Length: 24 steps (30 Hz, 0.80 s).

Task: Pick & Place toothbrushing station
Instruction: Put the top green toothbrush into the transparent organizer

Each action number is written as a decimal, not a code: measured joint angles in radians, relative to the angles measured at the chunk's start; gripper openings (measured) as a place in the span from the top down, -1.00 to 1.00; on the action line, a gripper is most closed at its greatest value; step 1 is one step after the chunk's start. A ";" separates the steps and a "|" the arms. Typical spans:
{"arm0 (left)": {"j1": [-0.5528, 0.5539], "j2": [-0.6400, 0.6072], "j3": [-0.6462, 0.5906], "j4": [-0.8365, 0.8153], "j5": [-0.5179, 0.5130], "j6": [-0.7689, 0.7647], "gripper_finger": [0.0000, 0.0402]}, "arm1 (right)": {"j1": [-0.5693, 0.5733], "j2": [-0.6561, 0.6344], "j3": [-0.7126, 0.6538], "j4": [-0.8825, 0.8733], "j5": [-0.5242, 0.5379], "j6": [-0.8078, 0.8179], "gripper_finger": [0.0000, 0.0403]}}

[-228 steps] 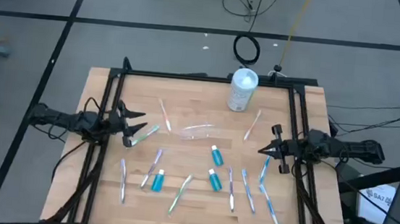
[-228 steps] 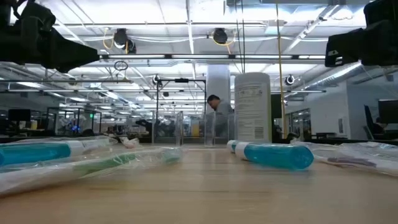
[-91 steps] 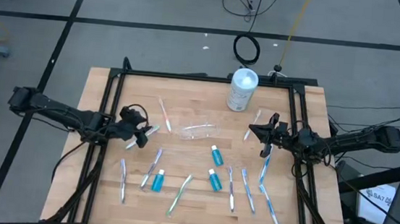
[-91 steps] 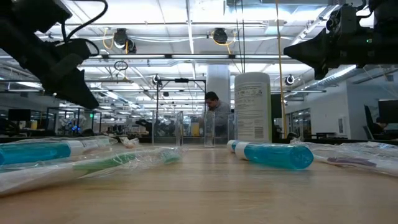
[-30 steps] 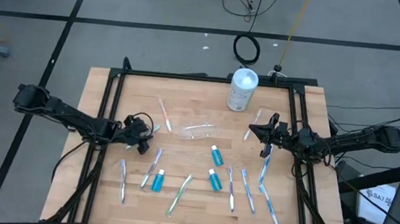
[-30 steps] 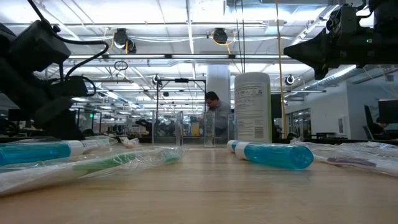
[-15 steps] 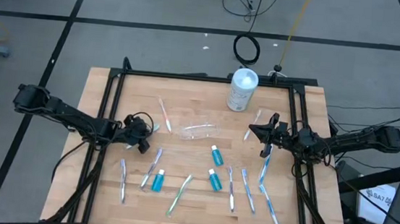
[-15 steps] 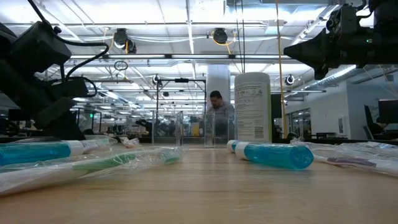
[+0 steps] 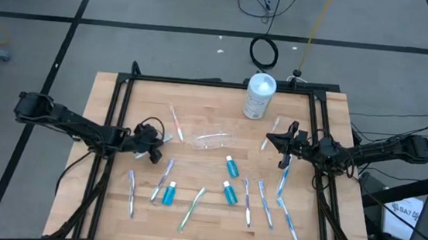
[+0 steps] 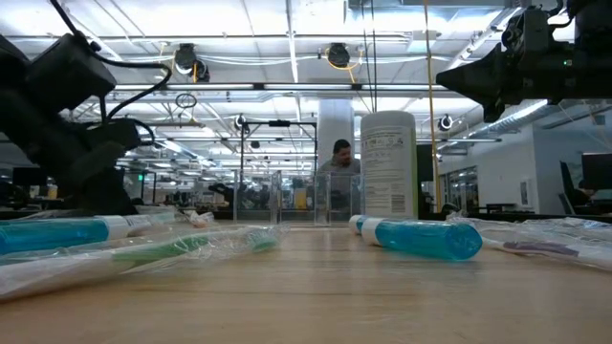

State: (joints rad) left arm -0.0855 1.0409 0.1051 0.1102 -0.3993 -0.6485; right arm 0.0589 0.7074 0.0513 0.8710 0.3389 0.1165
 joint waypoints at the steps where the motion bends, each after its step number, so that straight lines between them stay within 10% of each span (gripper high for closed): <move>1: 0.006 -0.001 0.001 0.022 -0.007 0.019 0.94 | 0.000 0.000 0.000 0.000 0.000 -0.002 0.98; 24: 0.035 -0.002 0.102 0.433 -0.104 0.210 0.97 | 0.000 0.000 0.000 0.000 0.002 -0.002 0.98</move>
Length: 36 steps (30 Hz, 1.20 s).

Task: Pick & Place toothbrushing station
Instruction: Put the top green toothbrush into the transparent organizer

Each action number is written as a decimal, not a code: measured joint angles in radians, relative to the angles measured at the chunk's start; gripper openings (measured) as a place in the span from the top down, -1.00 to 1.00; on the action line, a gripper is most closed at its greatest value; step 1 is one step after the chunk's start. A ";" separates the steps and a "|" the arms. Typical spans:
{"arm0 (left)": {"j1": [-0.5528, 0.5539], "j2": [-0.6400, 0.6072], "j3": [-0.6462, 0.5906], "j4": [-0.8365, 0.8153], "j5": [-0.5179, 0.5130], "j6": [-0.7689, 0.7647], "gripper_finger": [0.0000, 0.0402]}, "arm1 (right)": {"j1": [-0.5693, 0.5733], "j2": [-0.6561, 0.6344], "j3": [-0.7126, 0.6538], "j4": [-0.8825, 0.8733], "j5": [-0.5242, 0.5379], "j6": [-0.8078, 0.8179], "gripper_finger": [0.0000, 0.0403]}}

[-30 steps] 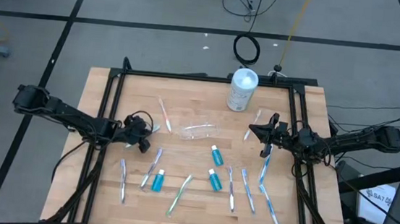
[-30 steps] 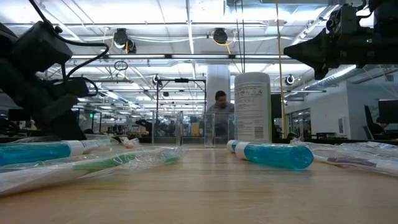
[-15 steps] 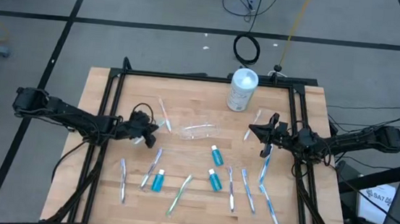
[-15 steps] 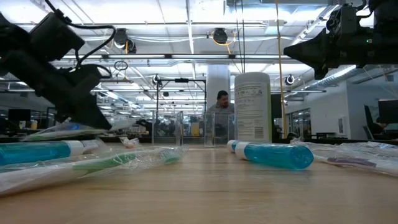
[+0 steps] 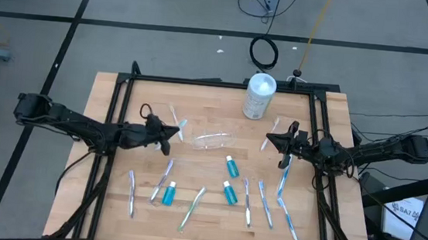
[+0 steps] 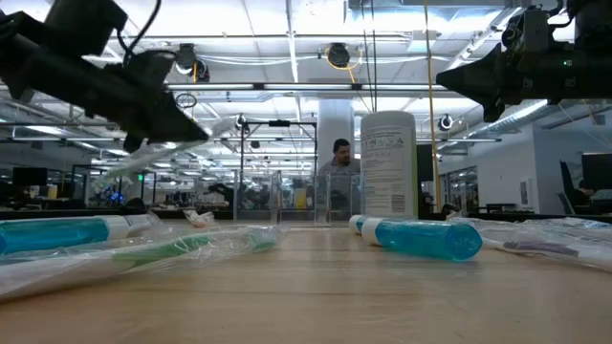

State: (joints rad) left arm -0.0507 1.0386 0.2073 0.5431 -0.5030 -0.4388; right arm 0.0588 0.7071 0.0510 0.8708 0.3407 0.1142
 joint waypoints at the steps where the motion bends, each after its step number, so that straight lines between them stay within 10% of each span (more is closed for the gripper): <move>1: -0.004 0.000 0.000 0.039 0.000 0.021 0.98 | 0.000 0.000 0.000 0.000 0.000 0.002 0.98; 20: -0.040 0.002 0.001 0.448 0.031 0.147 0.97 | 0.000 0.000 0.000 0.000 0.003 0.001 0.98; 36: -0.038 0.161 0.166 0.461 -0.042 0.293 0.98 | -0.001 0.000 0.000 0.001 0.079 -0.003 0.98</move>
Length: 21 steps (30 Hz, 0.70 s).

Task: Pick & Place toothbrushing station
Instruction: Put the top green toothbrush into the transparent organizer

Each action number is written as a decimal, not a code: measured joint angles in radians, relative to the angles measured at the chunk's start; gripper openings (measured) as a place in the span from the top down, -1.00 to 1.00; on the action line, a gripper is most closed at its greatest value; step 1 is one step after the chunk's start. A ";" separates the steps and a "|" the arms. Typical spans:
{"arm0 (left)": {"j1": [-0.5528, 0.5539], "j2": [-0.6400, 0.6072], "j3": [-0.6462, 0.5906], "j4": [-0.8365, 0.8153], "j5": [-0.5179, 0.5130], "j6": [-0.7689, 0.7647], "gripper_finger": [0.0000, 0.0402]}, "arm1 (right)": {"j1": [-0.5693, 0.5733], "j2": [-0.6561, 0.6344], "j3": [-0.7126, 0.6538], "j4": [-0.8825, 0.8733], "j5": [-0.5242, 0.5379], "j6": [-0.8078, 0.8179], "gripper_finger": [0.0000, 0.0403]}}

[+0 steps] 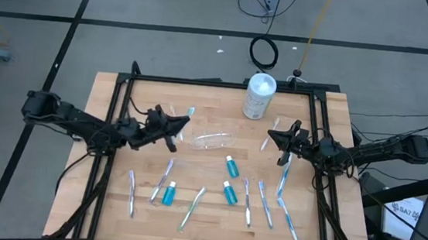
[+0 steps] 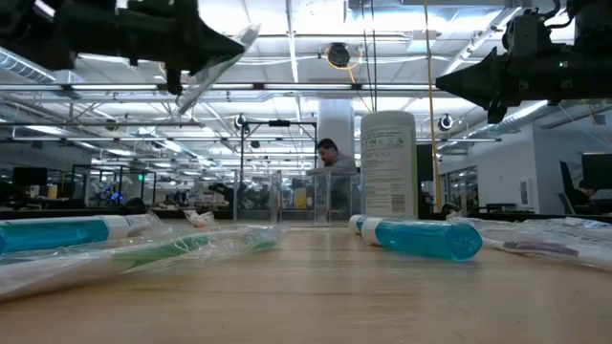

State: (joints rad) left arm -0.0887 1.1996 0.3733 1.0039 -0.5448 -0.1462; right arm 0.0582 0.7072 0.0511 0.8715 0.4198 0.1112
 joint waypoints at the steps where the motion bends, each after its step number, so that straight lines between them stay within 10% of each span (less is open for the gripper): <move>1: 0.000 0.027 0.020 -0.002 -0.007 0.010 0.98 | 0.000 0.000 0.000 0.000 0.000 0.000 0.98; 21: 0.030 0.503 0.222 0.419 -0.067 0.184 0.98 | 0.000 0.000 0.000 -0.002 -0.002 0.000 0.98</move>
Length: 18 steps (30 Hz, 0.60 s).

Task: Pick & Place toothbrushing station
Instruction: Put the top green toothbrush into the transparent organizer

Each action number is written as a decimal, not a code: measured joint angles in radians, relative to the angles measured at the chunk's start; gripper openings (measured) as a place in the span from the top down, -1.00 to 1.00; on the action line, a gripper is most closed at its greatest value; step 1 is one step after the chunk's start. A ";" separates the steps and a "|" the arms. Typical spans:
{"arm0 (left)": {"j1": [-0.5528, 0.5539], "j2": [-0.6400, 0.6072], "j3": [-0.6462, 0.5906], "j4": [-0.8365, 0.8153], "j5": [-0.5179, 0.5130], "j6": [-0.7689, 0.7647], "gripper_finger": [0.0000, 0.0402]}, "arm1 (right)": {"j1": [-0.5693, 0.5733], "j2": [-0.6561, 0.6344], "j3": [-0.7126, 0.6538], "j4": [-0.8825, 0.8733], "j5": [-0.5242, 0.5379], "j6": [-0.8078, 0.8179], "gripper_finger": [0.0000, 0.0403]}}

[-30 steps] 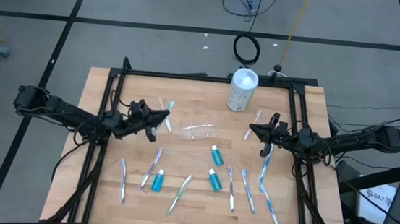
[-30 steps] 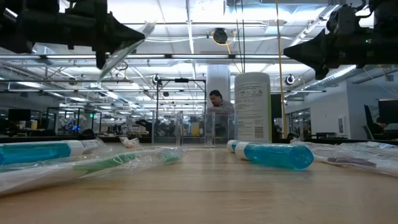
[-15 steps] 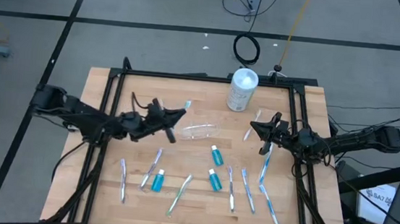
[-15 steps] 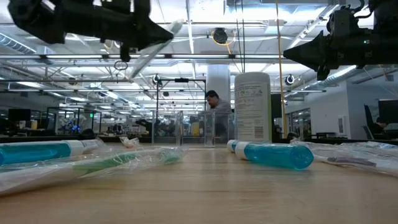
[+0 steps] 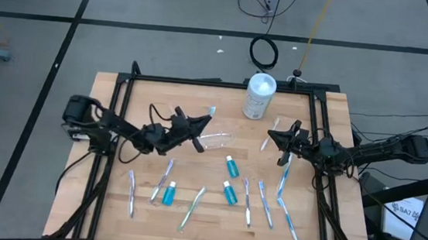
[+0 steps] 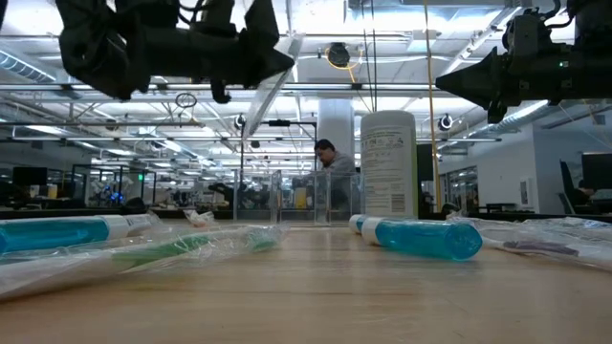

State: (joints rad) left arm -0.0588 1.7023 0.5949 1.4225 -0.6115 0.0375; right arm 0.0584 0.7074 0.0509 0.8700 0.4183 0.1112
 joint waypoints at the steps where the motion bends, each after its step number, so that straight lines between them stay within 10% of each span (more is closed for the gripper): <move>1: 0.000 0.024 0.000 0.032 0.000 0.013 0.98 | 0.000 0.000 0.000 0.000 0.000 0.000 0.98; 18: 0.001 0.210 0.000 0.142 -0.055 0.119 0.99 | 0.000 0.000 0.000 0.000 0.000 0.000 0.98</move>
State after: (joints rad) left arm -0.0582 1.9124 0.5949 1.5643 -0.6668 0.1562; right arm 0.0582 0.7074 0.0509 0.8700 0.4179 0.1112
